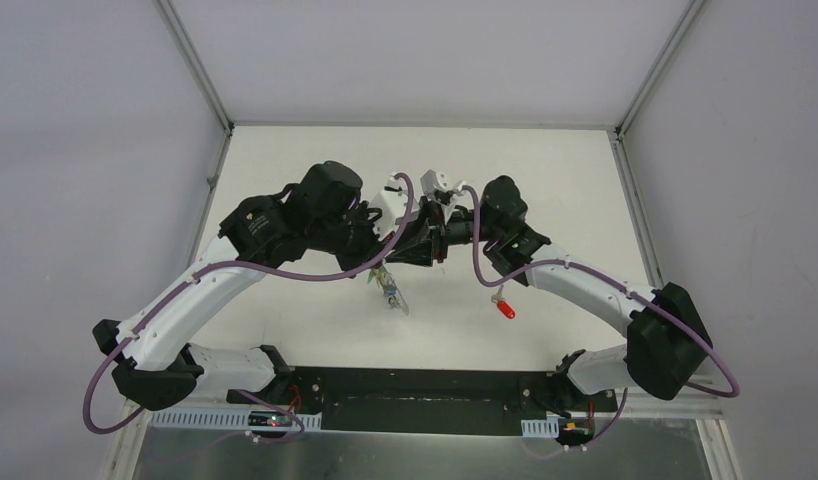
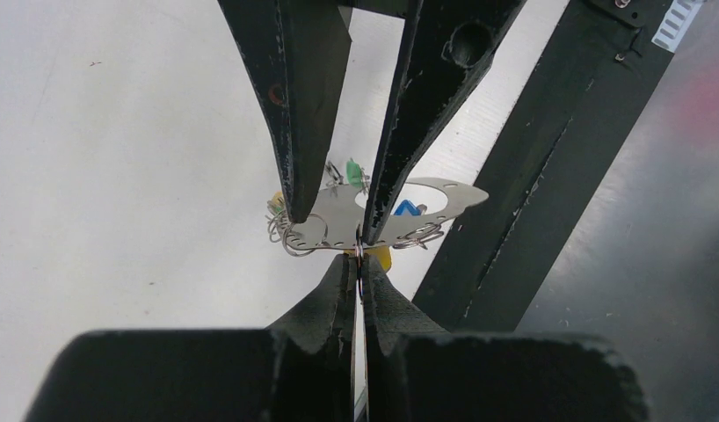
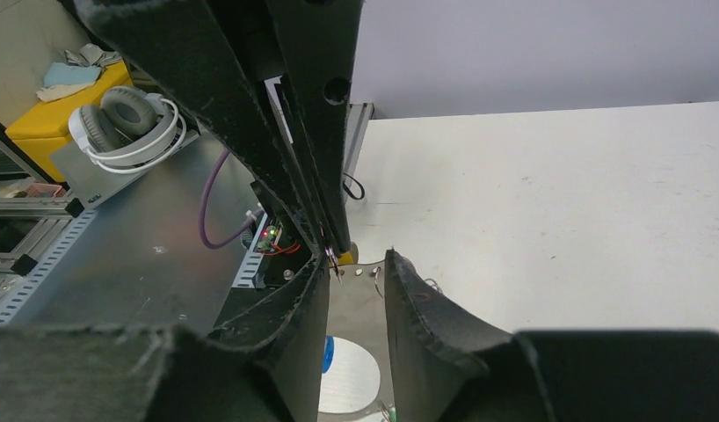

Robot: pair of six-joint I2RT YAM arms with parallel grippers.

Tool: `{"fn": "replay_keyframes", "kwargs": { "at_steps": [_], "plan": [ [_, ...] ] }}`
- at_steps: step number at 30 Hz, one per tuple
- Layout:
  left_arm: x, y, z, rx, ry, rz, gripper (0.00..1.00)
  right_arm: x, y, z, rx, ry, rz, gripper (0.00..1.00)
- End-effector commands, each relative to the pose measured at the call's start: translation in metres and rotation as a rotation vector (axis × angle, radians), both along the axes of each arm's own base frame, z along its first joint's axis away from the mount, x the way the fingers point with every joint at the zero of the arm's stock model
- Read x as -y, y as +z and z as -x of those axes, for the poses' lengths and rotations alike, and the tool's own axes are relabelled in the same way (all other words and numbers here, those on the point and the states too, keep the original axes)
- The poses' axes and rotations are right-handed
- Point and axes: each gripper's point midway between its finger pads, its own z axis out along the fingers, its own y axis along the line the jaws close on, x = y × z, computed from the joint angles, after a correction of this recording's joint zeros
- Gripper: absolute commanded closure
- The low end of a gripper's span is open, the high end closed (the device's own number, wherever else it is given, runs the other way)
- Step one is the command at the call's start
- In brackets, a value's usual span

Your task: Put the keys on the keyring

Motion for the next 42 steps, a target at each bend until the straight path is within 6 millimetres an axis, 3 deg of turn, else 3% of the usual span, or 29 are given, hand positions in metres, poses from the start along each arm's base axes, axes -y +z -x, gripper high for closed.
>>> {"fn": "replay_keyframes", "kwargs": {
  "at_steps": [1, 17, 28, 34, 42],
  "plan": [
    [0.005, 0.022, -0.001, 0.050, -0.015, 0.055, 1.00, -0.004, 0.004, 0.007, 0.029, 0.041, -0.030, 0.69],
    [0.010, 0.015, 0.002, 0.022, -0.018, 0.065, 1.00, -0.009, 0.003, 0.013, 0.012, 0.112, -0.017, 0.84],
    [0.007, 0.007, 0.001, 0.017, -0.002, 0.048, 1.00, -0.005, 0.016, 0.022, 0.064, 0.144, -0.065, 0.78],
    [0.010, 0.007, 0.002, 0.007, 0.000, 0.063, 1.00, -0.006, 0.011, 0.022, 0.049, 0.155, -0.053, 0.87],
    [0.011, 0.010, 0.004, 0.012, -0.009, 0.075, 1.00, -0.009, 0.004, 0.017, 0.036, 0.133, -0.028, 0.76]
  ]
}}
